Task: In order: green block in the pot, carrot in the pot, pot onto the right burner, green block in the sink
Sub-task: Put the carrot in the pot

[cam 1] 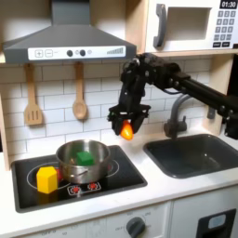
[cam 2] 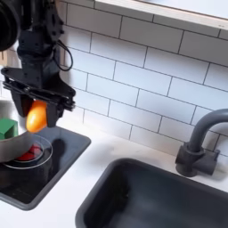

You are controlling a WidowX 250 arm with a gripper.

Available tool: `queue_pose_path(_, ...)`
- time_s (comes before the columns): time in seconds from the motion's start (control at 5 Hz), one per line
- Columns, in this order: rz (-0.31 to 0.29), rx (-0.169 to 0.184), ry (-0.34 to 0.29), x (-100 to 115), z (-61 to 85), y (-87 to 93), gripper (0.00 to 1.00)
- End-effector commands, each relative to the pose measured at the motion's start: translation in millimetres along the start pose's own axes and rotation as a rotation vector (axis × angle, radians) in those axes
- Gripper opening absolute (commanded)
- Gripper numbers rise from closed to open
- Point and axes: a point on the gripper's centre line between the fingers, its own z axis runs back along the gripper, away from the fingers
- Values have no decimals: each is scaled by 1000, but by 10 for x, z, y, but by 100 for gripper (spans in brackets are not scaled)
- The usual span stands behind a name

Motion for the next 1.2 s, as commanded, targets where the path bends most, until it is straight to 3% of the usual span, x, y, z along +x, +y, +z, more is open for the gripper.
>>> queue_pose_path(0.0, 75, 58, 4, 72, -100, 325, 0)
queue_pose_path(0.6, 123, 93, 38, 170, -360, 559, 0)
queue_pose_path(0.8, 130, 97, 46, 167, -379, 574, 0)
queue_pose_path(1.0, 132, 99, 48, 150, -366, 564, 96)
